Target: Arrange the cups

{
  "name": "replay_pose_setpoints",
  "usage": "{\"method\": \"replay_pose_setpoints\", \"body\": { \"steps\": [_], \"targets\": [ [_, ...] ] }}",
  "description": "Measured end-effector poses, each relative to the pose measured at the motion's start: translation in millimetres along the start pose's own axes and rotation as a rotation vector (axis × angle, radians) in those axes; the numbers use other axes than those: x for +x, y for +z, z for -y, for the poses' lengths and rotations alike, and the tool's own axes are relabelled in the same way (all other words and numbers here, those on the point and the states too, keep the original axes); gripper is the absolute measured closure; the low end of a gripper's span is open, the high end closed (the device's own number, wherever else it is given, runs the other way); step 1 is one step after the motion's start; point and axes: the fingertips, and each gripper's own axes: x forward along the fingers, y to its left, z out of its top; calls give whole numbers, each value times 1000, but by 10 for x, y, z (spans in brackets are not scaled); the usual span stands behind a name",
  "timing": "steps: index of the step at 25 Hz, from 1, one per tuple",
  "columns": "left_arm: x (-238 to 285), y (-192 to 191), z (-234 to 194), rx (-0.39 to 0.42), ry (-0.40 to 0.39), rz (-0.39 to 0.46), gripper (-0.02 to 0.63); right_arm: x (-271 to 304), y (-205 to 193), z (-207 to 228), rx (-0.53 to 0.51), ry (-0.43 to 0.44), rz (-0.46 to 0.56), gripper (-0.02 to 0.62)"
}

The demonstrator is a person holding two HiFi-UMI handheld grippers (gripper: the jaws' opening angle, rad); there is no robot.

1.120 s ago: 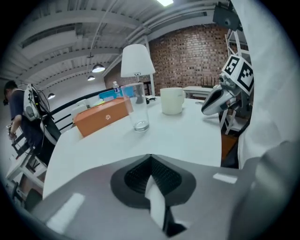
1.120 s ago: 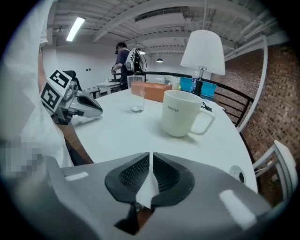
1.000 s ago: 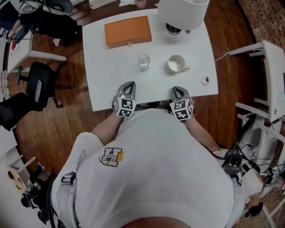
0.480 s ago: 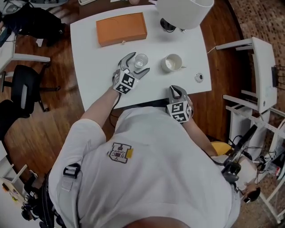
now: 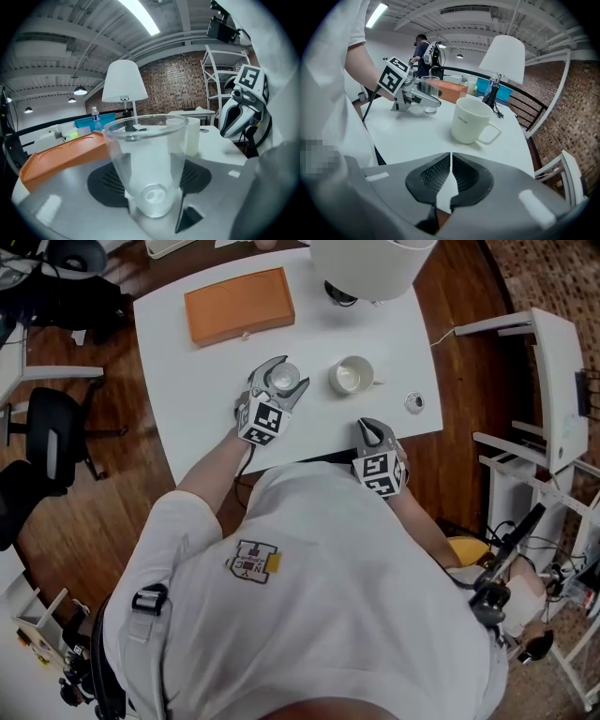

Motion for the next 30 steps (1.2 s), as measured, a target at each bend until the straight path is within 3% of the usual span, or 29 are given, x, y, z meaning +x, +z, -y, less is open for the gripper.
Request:
{"method": "replay_pose_setpoints", "body": {
  "steps": [9, 18, 23, 30],
  "targets": [
    [-202, 37, -350, -67, 63, -47, 325, 90, 83, 3, 3, 47, 24, 590],
    [-619, 583, -1711, -186, 225, 16, 325, 325, 269, -119, 45, 77, 82, 594],
    [-578, 688, -2483, -192, 302, 25, 325, 337, 282, -87, 86, 48, 82, 594],
    [-236, 564, -2921, -205, 326, 0, 325, 345, 172, 33, 146, 9, 50, 594]
  ]
}}
